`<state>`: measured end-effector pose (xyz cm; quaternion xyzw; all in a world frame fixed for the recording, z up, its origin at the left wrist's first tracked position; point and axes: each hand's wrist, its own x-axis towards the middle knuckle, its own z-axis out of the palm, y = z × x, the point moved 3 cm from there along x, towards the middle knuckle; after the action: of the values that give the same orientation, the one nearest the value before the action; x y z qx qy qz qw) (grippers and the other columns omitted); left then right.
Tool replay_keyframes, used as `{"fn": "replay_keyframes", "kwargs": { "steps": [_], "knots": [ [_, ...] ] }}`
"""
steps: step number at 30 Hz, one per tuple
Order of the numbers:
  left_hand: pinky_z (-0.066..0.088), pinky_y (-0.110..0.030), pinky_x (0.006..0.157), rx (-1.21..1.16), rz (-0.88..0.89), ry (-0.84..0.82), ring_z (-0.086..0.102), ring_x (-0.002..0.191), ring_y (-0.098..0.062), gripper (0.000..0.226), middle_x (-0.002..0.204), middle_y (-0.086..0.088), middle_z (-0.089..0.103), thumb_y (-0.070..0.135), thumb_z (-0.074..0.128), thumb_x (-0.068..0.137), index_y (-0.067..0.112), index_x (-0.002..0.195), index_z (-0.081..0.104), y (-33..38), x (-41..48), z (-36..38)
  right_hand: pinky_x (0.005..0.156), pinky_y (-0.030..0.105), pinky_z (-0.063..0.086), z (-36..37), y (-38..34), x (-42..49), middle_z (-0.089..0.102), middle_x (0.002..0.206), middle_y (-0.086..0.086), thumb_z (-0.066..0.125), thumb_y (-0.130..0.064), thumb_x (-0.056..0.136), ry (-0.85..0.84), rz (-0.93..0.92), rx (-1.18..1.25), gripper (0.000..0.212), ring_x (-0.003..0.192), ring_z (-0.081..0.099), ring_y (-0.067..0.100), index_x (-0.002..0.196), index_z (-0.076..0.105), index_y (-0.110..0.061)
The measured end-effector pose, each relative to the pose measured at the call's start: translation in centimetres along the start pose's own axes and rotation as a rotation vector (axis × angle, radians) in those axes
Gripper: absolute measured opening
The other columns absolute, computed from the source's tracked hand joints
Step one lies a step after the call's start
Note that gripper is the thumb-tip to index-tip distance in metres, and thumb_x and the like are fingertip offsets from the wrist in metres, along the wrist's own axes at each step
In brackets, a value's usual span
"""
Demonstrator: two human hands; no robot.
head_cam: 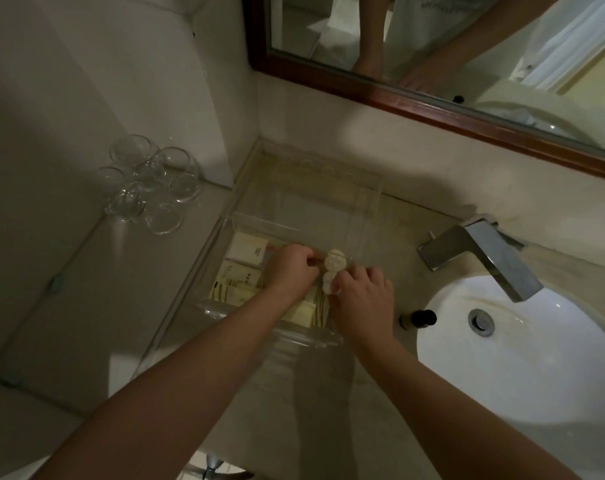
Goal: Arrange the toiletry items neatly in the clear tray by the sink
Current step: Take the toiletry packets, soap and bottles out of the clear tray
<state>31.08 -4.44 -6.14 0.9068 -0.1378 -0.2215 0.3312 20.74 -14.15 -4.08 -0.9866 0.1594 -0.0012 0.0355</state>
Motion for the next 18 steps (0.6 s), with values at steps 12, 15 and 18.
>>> {"fn": "replay_keyframes", "kwargs": {
  "steps": [12,15,18],
  "knots": [
    [0.056,-0.037,0.075,-0.016,-0.018,0.043,0.069,0.082,-0.021,0.019,0.088,-0.002,0.075,0.03,0.068,0.078,0.019,0.092,0.075,0.8,-0.5,0.2,0.07,0.036,0.035,-0.5,0.0,0.1,0.063,0.093,-0.002,0.061,-0.035,0.083,-0.007,-0.016,0.011,0.013,0.088,0.049,0.023,0.088,0.064,-0.024],
    [0.056,-0.036,0.074,0.02,-0.016,0.04,0.067,0.081,-0.021,0.017,0.089,-0.003,0.074,0.027,0.065,0.082,0.018,0.093,0.074,0.8,-1.0,-0.2,0.071,0.035,0.036,-0.7,0.0,-0.1,0.062,0.096,-0.002,0.061,-0.036,0.082,-0.018,-0.011,0.048,0.016,0.089,0.049,0.022,0.092,0.064,-0.024],
    [0.056,-0.034,0.069,0.036,-0.009,0.027,0.065,0.073,-0.017,0.014,0.084,-0.001,0.073,0.026,0.063,0.084,0.02,0.089,0.075,0.6,-2.1,-0.3,0.073,0.033,0.043,-1.7,0.7,-1.5,0.061,0.097,-0.003,0.063,-0.036,0.082,0.005,0.002,0.169,0.017,0.087,0.051,0.018,0.094,0.062,-0.025]
  ]
}}
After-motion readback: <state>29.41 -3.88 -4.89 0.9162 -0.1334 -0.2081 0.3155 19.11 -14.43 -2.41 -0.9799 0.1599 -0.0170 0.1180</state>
